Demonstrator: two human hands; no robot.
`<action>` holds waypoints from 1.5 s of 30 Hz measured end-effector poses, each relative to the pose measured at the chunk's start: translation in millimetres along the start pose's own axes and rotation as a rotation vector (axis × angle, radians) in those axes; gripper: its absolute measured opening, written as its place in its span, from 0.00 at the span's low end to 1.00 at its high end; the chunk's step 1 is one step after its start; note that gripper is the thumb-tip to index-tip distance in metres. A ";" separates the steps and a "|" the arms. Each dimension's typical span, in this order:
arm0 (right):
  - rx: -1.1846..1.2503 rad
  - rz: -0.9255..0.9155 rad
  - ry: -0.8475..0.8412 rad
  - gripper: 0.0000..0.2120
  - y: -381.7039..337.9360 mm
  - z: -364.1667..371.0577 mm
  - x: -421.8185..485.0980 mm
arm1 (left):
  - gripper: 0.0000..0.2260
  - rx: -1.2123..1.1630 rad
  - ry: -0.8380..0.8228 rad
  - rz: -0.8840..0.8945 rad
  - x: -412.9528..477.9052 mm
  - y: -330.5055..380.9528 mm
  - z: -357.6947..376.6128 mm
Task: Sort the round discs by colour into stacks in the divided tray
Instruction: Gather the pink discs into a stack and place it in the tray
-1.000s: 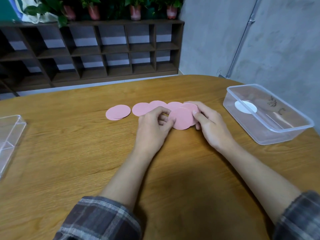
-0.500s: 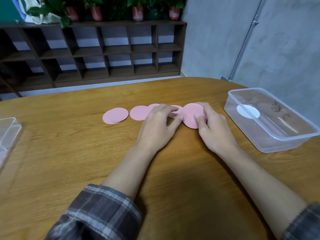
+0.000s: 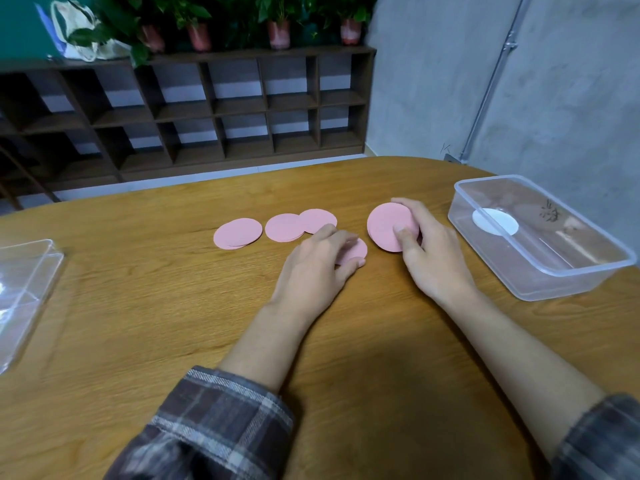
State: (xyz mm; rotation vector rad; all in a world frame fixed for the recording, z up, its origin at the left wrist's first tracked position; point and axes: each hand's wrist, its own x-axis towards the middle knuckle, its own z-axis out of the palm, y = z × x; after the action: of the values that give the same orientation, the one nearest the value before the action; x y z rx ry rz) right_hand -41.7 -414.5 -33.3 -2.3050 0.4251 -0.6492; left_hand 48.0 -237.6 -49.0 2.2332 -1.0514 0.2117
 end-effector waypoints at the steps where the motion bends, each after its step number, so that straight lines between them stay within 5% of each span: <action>1: 0.007 -0.012 -0.015 0.21 -1.6 -0.4 -0.9 | 0.11 -0.009 0.016 0.023 -2.9 0.5 -0.7; 17: 0.143 -0.075 -0.172 0.18 -12.9 2.0 -6.9 | 0.05 -0.134 0.379 0.041 -17.4 3.6 -12.9; 28: 0.102 -0.134 -0.262 0.16 -18.2 6.1 -11.7 | 0.02 -0.352 0.317 -0.113 -15.4 4.5 -12.2; 34: -0.013 -0.205 -0.294 0.24 -17.3 10.5 -12.3 | 0.05 -0.372 0.311 -0.142 -12.7 4.0 -12.6; 39: -0.054 -0.175 -0.228 0.21 -14.8 10.6 -11.6 | 0.12 -0.015 0.264 -0.102 -10.4 -6.8 -6.4; 45: -0.039 -0.100 -0.144 0.20 -8.3 5.3 -6.2 | 0.29 0.200 -0.054 -0.174 -7.8 -12.9 -9.5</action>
State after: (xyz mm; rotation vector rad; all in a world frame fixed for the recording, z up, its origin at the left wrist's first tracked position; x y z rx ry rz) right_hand -42.8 -402.9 -32.8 -2.4035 0.2589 -0.5229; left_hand 53.5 -220.8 -51.1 2.5084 -0.8906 0.1890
